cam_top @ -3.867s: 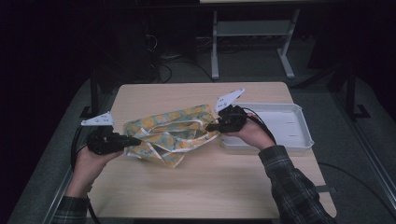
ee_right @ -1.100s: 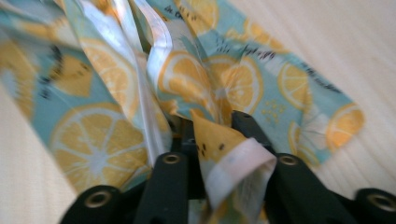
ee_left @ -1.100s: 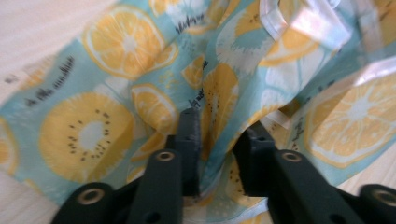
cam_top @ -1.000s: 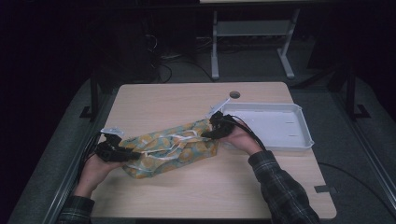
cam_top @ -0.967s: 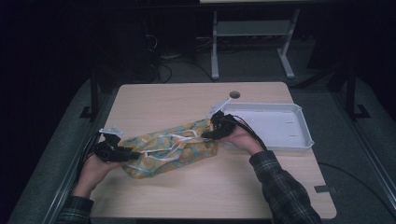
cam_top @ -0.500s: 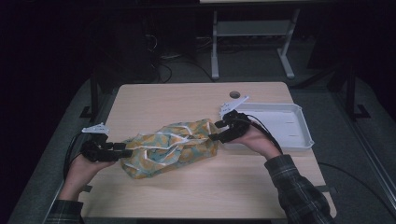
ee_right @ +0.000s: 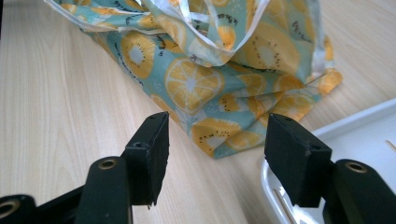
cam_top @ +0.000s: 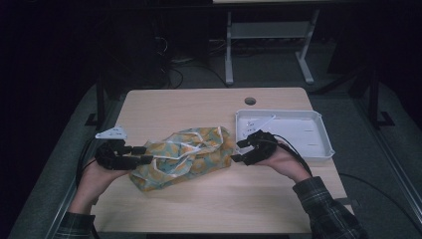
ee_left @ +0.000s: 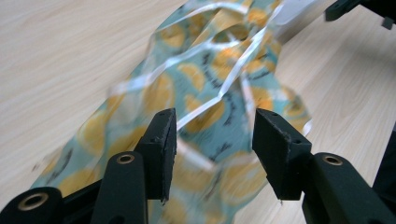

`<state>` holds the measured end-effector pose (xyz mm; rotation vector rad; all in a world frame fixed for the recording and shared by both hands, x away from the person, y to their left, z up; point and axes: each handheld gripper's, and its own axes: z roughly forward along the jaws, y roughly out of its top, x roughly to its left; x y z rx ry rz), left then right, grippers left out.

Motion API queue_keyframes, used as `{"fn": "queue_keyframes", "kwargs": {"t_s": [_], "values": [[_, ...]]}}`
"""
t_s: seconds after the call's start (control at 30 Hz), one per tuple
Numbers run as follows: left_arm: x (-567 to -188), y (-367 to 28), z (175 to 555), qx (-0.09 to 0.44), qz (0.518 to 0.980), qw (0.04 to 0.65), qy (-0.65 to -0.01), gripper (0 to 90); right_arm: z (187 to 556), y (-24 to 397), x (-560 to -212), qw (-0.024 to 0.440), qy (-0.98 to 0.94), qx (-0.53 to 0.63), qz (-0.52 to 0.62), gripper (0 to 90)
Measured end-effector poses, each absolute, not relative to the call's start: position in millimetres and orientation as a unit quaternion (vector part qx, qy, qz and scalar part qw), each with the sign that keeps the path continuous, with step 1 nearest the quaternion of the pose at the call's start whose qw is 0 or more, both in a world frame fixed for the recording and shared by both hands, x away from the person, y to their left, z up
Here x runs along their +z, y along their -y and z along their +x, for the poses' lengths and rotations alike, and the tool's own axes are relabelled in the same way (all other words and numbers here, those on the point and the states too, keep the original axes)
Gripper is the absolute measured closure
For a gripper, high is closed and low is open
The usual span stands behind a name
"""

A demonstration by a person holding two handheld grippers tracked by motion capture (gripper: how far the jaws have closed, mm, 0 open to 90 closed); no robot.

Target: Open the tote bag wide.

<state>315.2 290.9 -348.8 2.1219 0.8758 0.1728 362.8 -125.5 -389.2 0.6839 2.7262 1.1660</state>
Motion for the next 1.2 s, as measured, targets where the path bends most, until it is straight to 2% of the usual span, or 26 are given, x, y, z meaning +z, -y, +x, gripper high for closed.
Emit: {"fn": "queue_keyframes", "kwargs": {"t_s": [0.37, 0.8, 1.0, 1.2], "values": [[-355.5, -237.0, 342.6, 0.050, 0.865, 0.403, -0.296, 52.0, 358.9, 120.9, -398.3, 0.036, -0.898, 0.379, 0.219, 38.7], [-369.6, -186.7, 367.0, 0.019, 0.878, 0.391, -0.274, 57.5, 357.3, 116.7, -406.8, 0.031, -0.907, 0.364, 0.212, 38.2], [-376.6, -175.3, 375.7, 0.009, 0.880, 0.387, -0.276, 60.6, 358.0, 117.5, -408.9, 0.024, -0.906, 0.362, 0.217, 38.1], [-385.5, -169.8, 381.3, -0.001, 0.889, 0.369, -0.272, 68.2, 359.1, 116.8, -411.8, 0.022, -0.909, 0.358, 0.211, 38.1]]}}
